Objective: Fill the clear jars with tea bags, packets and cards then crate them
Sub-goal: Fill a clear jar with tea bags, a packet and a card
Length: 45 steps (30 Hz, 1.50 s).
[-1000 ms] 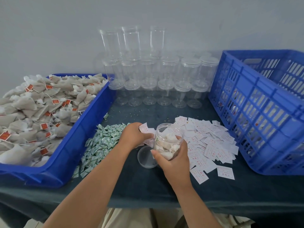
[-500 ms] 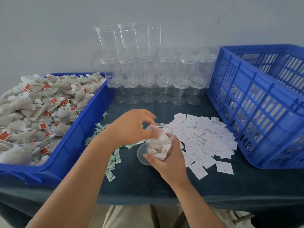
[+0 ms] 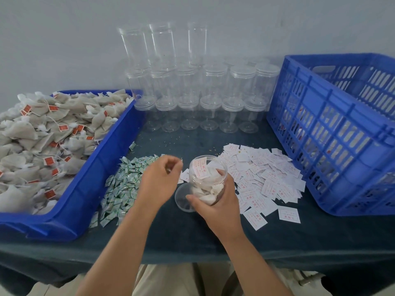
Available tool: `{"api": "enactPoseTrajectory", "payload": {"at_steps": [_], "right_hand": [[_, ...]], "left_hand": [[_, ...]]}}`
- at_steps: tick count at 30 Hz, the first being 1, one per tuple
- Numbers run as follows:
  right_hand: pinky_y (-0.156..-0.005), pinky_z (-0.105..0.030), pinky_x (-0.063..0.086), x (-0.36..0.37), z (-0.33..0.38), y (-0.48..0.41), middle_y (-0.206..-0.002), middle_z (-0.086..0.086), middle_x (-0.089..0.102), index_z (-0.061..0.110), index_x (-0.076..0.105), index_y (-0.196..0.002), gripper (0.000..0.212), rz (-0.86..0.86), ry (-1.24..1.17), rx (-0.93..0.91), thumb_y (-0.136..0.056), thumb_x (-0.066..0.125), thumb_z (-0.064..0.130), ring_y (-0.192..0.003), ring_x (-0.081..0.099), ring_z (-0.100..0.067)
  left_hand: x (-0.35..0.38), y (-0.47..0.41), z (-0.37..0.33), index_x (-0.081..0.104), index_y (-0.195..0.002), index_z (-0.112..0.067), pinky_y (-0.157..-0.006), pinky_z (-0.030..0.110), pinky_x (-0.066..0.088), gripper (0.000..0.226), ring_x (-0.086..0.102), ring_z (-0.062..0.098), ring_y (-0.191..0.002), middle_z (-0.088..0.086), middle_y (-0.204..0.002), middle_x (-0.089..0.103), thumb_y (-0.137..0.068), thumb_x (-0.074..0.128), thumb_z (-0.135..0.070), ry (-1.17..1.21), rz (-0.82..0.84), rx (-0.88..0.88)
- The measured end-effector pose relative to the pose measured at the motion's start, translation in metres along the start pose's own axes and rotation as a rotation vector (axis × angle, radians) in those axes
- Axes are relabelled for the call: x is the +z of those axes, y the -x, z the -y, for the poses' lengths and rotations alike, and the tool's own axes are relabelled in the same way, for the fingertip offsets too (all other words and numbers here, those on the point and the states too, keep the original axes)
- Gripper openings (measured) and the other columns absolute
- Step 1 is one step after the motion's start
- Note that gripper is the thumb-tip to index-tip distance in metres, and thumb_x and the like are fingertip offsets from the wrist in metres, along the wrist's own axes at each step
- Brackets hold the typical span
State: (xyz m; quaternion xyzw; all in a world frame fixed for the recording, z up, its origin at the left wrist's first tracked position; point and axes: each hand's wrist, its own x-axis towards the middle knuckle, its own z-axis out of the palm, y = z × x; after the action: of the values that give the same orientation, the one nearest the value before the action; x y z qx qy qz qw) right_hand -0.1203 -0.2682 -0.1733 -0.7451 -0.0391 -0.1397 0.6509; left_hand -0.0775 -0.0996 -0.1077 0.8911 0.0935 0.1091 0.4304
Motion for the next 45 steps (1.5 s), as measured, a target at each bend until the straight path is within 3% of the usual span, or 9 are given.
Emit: {"api": "enactPoseTrajectory", "payload": {"at_steps": [6, 11, 16, 21, 25, 27, 34, 39, 45], "right_hand": [[-0.09, -0.015, 0.055, 0.0, -0.002, -0.003, -0.125, 0.028, 0.069, 0.049, 0.049, -0.132, 0.081, -0.048, 0.003, 0.008, -0.067, 0.096, 0.042, -0.115, 0.069, 0.003], [-0.1, -0.034, 0.058, 0.0, -0.005, -0.002, -0.128, 0.019, 0.07, 0.043, 0.05, -0.137, 0.084, -0.061, -0.009, 0.009, -0.066, 0.095, 0.045, -0.12, 0.07, -0.007], [-0.095, -0.015, 0.053, -0.003, -0.006, -0.003, -0.127, 0.02, 0.07, 0.033, 0.052, -0.139, 0.084, -0.024, -0.06, 0.02, -0.068, 0.096, 0.042, -0.12, 0.069, -0.005], [-0.09, -0.01, 0.05, -0.006, -0.004, -0.001, -0.125, 0.026, 0.068, 0.05, 0.048, -0.135, 0.085, 0.25, 0.037, 0.039, -0.064, 0.096, 0.046, -0.115, 0.068, -0.001], [-0.096, -0.018, 0.054, 0.002, 0.001, 0.004, -0.133, 0.031, 0.062, 0.059, 0.042, -0.14, 0.098, 0.402, 0.21, -0.033, -0.06, 0.098, 0.059, -0.12, 0.065, 0.004], [-0.099, -0.024, 0.056, 0.004, 0.001, 0.004, -0.136, 0.031, 0.062, 0.058, 0.041, -0.143, 0.101, 0.414, 0.217, -0.05, -0.06, 0.098, 0.061, -0.121, 0.065, 0.004], [-0.094, -0.044, 0.062, 0.004, 0.004, 0.003, -0.134, 0.02, 0.069, 0.046, 0.045, -0.148, 0.099, 0.404, 0.16, -0.05, -0.065, 0.097, 0.063, -0.119, 0.071, -0.009], [-0.076, -0.018, 0.057, 0.0, 0.005, 0.005, -0.121, 0.028, 0.069, 0.063, 0.046, -0.126, 0.076, 0.363, 0.214, -0.046, -0.065, 0.092, 0.06, -0.105, 0.071, 0.0], [-0.077, -0.01, 0.051, 0.002, 0.002, 0.003, -0.119, 0.028, 0.068, 0.056, 0.049, -0.126, 0.068, 0.384, 0.213, -0.086, -0.07, 0.086, 0.045, -0.104, 0.068, 0.0]], "left_hand": [[0.04, 0.037, 0.047, 0.066, -0.133, -0.021, -0.098, 0.036, 0.047, 0.05, 0.056, 0.021, -0.12, -0.001, -0.13, 0.06, -0.094, 0.055, -0.051, -0.314, 0.058, 0.097], [0.047, 0.037, 0.056, 0.072, -0.117, -0.022, -0.1, 0.035, 0.042, 0.043, 0.048, 0.022, -0.117, -0.003, -0.125, 0.059, -0.087, 0.068, -0.052, -0.362, 0.009, 0.105], [0.036, 0.039, 0.058, 0.059, -0.091, -0.038, -0.067, 0.027, 0.044, 0.02, 0.064, 0.002, -0.083, -0.017, -0.089, 0.068, -0.089, 0.072, -0.053, 0.13, -0.072, -0.029], [0.026, 0.039, 0.063, 0.058, -0.11, -0.025, -0.087, 0.035, 0.064, 0.005, 0.074, 0.013, -0.11, -0.005, -0.111, 0.076, -0.106, 0.06, -0.025, 0.792, -0.102, -0.149], [0.017, 0.04, 0.059, 0.05, -0.144, -0.029, -0.099, 0.045, 0.056, 0.064, 0.067, 0.025, -0.124, 0.004, -0.127, 0.072, -0.094, 0.059, -0.067, 0.962, -0.1, -0.143], [0.014, 0.05, 0.056, 0.05, -0.149, -0.03, -0.108, 0.047, 0.049, 0.084, 0.062, 0.024, -0.13, 0.007, -0.137, 0.065, -0.087, 0.047, -0.086, 0.886, -0.057, -0.021], [-0.014, 0.056, 0.013, 0.064, -0.133, -0.042, -0.106, 0.021, 0.043, 0.037, 0.053, 0.026, -0.134, -0.004, -0.135, 0.057, -0.103, 0.052, -0.058, 0.381, -0.027, 0.439], [-0.028, 0.052, -0.016, 0.053, -0.131, -0.054, -0.101, 0.014, 0.031, 0.048, 0.043, -0.005, -0.132, -0.034, -0.135, 0.046, -0.086, 0.063, -0.068, -0.226, 0.27, 0.47], [-0.032, 0.059, -0.03, 0.027, -0.147, -0.053, -0.107, 0.029, 0.035, 0.086, 0.034, 0.007, -0.136, -0.025, -0.142, 0.034, -0.075, 0.062, -0.084, -0.483, 0.309, 0.417]]}}
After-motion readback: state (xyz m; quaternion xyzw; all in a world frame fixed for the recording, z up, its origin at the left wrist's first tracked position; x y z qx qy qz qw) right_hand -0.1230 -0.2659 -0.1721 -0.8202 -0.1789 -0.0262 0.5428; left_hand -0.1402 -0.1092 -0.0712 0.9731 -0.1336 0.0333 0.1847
